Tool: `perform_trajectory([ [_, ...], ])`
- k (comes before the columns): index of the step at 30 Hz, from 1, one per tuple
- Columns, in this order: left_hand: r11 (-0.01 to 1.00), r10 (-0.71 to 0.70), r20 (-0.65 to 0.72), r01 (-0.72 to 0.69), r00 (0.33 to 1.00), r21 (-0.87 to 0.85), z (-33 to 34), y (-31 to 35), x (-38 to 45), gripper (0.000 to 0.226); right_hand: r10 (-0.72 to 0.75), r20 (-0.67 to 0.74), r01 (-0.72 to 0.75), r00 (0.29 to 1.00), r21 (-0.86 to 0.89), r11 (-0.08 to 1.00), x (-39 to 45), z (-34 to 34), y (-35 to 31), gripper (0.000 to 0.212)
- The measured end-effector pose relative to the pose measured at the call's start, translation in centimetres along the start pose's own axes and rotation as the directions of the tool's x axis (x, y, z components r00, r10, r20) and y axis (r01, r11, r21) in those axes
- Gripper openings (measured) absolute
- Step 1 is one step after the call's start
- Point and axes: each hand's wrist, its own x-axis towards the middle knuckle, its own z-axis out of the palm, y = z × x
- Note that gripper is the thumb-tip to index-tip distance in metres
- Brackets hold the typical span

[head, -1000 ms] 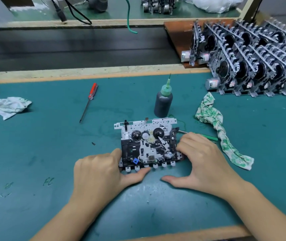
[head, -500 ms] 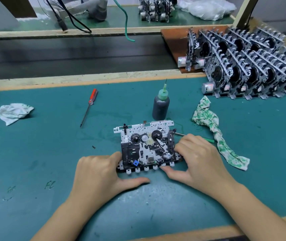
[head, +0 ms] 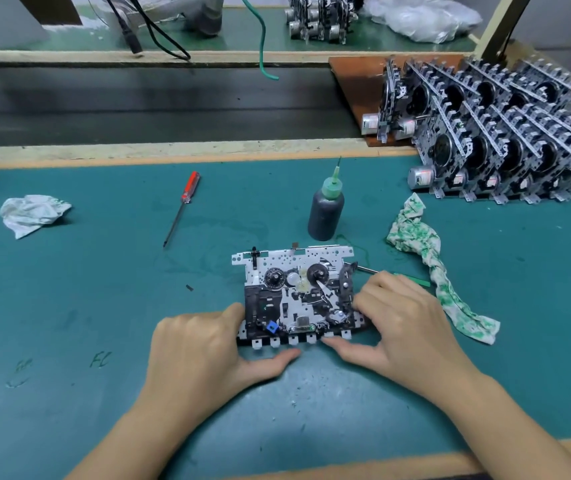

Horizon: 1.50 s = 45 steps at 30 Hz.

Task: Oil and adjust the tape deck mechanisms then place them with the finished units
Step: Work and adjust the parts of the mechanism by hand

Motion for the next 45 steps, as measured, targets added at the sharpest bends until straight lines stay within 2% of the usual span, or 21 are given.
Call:
perform_trajectory([
  [8, 0.998, -0.054, -0.021, 0.055, 0.998, 0.02, 0.4, -0.2, 0.4, 0.065, 0.013, 0.034, -0.016, 0.999, 0.099, 0.995, 0.1, -0.1, 0.0, 0.056],
  [14, 0.975, 0.208, 0.039, -0.204, 0.977, -0.092, -0.4, -1.6, 0.9, 0.056, 0.042, -0.025, -0.043, 0.999, -0.006, 0.999, 0.0, 0.1, 0.0, 0.05],
  [20, 0.969, 0.245, -0.089, -0.242, 0.965, 0.046, 0.0, -1.7, 0.9, 0.069, 0.03, 0.033, -0.034, 0.999, 0.12, 0.992, -0.1, 0.0, 0.3, 0.054],
  [22, 0.962, 0.273, -0.074, -0.271, 0.959, 0.036, 0.0, -1.9, 0.9, 0.069, 0.038, 0.028, -0.042, 0.999, 0.129, 0.991, -0.2, 0.0, 0.3, 0.054],
  [25, 0.948, 0.318, 0.018, -0.317, 0.948, -0.025, -0.2, -2.1, 1.0, 0.066, 0.077, -0.023, -0.074, 0.997, 0.107, 0.992, -0.3, 0.2, 0.0, 0.054],
  [27, 0.952, 0.306, 0.032, -0.305, 0.952, -0.036, -0.2, -2.0, 1.1, 0.065, 0.08, -0.039, -0.077, 0.996, 0.091, 0.993, -0.3, 0.3, 0.0, 0.053],
  [32, 0.971, 0.235, -0.071, -0.238, 0.969, -0.036, 0.4, -1.8, 0.8, 0.069, 0.08, -0.014, -0.076, 0.997, 0.184, 0.98, -0.3, 0.0, 0.0, 0.055],
  [35, 0.965, 0.247, -0.04, -0.25, 0.968, -0.077, 0.3, -2.0, 0.8, 0.069, 0.063, -0.011, -0.059, 0.998, 0.187, 0.981, -0.3, -0.1, -0.1, 0.053],
  [38, 0.963, 0.249, 0.021, -0.246, 0.968, -0.112, -0.2, -1.7, 0.9, 0.062, 0.08, -0.017, -0.077, 0.997, 0.106, 0.991, -0.2, 0.1, -0.3, 0.051],
  [43, 0.999, 0.004, 0.006, -0.004, 1.0, -0.039, 0.0, -0.2, 0.6, 0.063, 0.055, 0.002, -0.055, 0.998, 0.138, 0.989, -0.3, 0.1, -0.2, 0.057],
  [45, 0.999, -0.026, -0.012, 0.026, 1.0, -0.036, 0.2, 0.0, 0.6, 0.065, 0.053, 0.024, -0.056, 0.998, 0.174, 0.983, -0.3, 0.0, -0.1, 0.061],
])
